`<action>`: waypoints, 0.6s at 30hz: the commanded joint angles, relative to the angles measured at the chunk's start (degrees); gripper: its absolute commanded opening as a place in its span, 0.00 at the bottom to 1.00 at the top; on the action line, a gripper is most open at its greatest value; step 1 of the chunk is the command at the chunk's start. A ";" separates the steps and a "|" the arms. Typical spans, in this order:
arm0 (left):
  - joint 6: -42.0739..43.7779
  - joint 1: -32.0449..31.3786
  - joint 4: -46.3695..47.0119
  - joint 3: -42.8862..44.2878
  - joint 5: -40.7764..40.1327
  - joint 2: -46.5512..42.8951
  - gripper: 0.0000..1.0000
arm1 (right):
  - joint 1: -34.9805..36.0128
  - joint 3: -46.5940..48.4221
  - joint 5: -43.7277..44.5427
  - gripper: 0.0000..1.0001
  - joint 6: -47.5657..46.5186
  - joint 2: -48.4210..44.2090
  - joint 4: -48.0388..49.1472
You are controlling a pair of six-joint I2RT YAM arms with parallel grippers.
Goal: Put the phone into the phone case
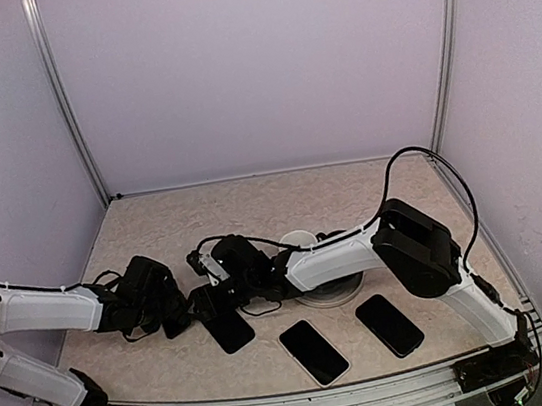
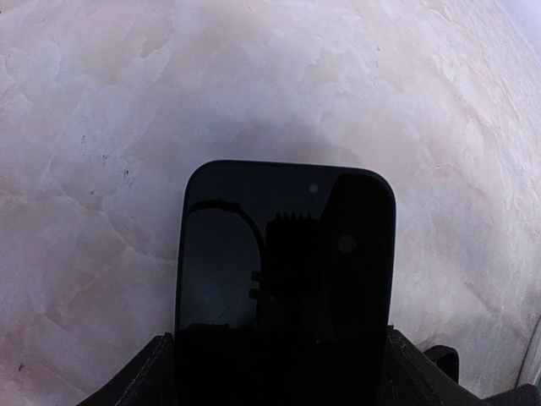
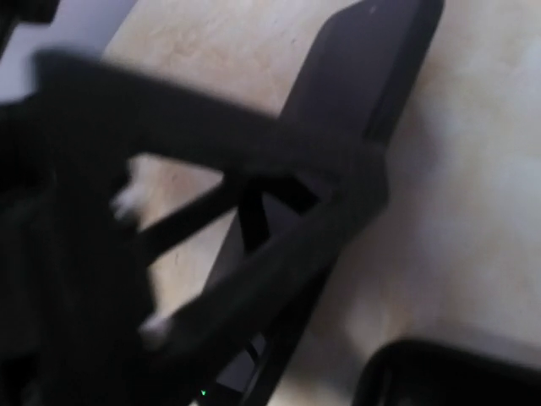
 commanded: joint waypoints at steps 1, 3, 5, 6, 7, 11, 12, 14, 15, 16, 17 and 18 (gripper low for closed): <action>-1.80 -0.42 -0.92 -0.76 2.03 -1.78 0.04 | -0.97 5.03 -2.89 0.61 4.07 4.57 0.11; -2.11 -0.42 -0.86 -0.93 2.28 -2.03 0.04 | -0.97 6.91 -4.11 0.60 4.63 6.55 0.47; -2.44 -0.42 -0.74 -1.19 2.63 -2.17 0.04 | -1.06 9.16 -4.97 0.56 5.38 8.04 0.94; -2.71 -0.42 -0.79 -1.26 2.67 -2.17 0.04 | -1.12 11.16 -5.62 0.55 5.73 9.59 0.05; -2.81 -0.42 -0.66 -1.42 2.89 -2.41 0.04 | -1.21 12.77 -6.42 0.54 6.00 10.68 -0.48; -2.78 -0.51 -0.23 -1.67 3.11 -2.96 0.04 | -1.28 15.82 -7.73 0.45 6.61 12.22 -0.42; -2.89 -0.51 -0.27 -1.67 3.09 -2.96 0.04 | -1.32 15.86 -7.70 0.40 6.70 12.24 -0.39; -2.73 -0.66 0.01 -1.73 3.11 -3.08 0.05 | -1.47 15.86 -8.17 0.33 6.60 12.17 -0.20; -2.59 -0.79 0.14 -1.70 3.14 -3.07 0.05 | -1.56 15.78 -8.37 0.29 6.50 12.11 -0.11; -2.51 -0.91 0.08 -1.56 3.17 -3.12 0.05 | -1.65 15.66 -8.70 0.24 6.24 11.95 0.15; -2.57 -1.08 -0.24 -1.40 3.12 -3.14 0.05 | -1.74 15.61 -8.86 0.19 5.86 11.71 0.42; -2.69 -1.30 -0.43 -1.34 3.11 -3.14 0.05 | -1.87 15.48 -8.95 0.14 5.52 11.38 0.52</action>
